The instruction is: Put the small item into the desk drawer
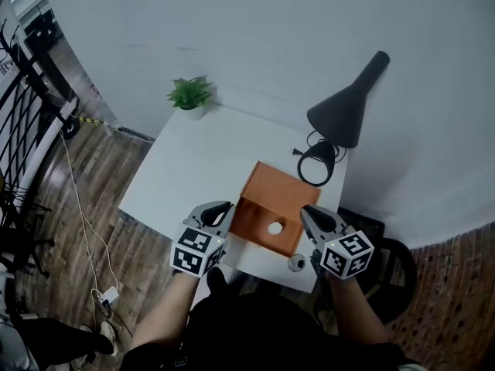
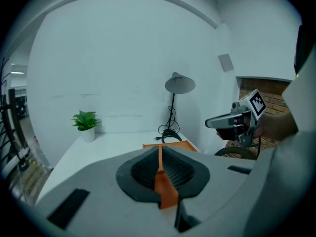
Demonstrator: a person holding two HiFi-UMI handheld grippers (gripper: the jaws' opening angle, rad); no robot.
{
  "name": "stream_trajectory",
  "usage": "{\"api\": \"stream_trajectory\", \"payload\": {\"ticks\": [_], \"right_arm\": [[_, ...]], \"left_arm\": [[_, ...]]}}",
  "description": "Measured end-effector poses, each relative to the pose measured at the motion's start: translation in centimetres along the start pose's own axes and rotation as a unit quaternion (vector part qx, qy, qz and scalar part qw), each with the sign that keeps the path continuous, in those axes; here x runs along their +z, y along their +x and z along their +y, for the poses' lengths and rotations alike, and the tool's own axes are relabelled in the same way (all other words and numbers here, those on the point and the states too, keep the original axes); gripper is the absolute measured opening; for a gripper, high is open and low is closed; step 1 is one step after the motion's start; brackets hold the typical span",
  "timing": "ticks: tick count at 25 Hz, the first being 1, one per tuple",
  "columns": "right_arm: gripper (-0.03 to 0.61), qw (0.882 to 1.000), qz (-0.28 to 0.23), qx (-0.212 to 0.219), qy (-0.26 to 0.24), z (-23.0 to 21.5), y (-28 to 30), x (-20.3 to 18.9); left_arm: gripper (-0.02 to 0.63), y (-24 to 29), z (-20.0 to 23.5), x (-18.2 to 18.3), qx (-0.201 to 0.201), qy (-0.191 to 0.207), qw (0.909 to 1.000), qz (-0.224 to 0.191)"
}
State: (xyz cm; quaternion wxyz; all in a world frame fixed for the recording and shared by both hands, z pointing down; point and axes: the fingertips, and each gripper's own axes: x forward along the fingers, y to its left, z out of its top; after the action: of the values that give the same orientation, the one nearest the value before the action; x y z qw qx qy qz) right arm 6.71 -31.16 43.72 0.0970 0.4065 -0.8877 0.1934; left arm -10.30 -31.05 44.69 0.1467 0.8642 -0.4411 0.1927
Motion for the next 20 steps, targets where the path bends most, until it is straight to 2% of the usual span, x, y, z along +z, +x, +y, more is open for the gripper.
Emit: {"api": "stream_trajectory", "payload": {"ticks": [6, 10, 14, 20], "right_arm": [[0.025, 0.999, -0.025, -0.018, -0.019, 5.1, 2.3, 3.1], [0.017, 0.998, -0.048, -0.048, -0.019, 7.1, 2.7, 4.9], [0.011, 0.995, -0.073, -0.056, -0.028, 8.1, 2.5, 6.9], [0.005, 0.993, -0.097, -0.054, -0.041, 7.7, 0.7, 8.8]], "left_arm": [[0.021, -2.9, 4.4, 1.3, -0.008, 0.025, 0.9994, -0.024], [0.018, -4.6, 6.3, 2.4, -0.028, 0.022, 0.9985, -0.041], [0.017, -5.3, 7.3, 4.1, -0.035, 0.027, 0.9974, -0.057], [0.017, -6.3, 7.3, 6.4, -0.015, 0.023, 0.9963, -0.081]]}}
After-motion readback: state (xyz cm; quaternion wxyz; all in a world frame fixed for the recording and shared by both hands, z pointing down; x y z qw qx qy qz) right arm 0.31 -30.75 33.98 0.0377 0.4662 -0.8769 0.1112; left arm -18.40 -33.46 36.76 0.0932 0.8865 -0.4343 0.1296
